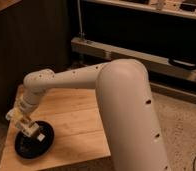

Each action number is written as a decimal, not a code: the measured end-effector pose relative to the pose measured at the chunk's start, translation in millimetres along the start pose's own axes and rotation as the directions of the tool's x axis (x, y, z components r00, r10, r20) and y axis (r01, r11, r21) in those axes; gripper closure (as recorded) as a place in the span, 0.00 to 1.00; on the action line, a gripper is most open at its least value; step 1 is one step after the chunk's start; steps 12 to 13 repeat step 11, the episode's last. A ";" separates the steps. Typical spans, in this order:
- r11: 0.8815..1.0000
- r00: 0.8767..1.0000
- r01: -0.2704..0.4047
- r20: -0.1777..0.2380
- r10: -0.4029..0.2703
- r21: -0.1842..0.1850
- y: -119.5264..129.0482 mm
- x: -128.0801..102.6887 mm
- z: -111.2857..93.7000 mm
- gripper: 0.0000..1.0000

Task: Place the bottle in the ceramic bowl

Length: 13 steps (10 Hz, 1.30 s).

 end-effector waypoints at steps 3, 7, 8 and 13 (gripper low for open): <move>1.000 1.000 0.000 -0.003 0.000 0.000 -0.2 -0.3 -0.4 0.84; 0.989 0.973 0.128 -0.181 -0.140 -0.075 25.6 -24.9 46.9 0.45; 0.984 0.959 0.152 -0.229 -0.169 -0.091 30.3 -30.3 61.0 0.35; 0.981 0.937 0.183 -0.292 -0.192 -0.057 35.8 -29.1 73.9 0.20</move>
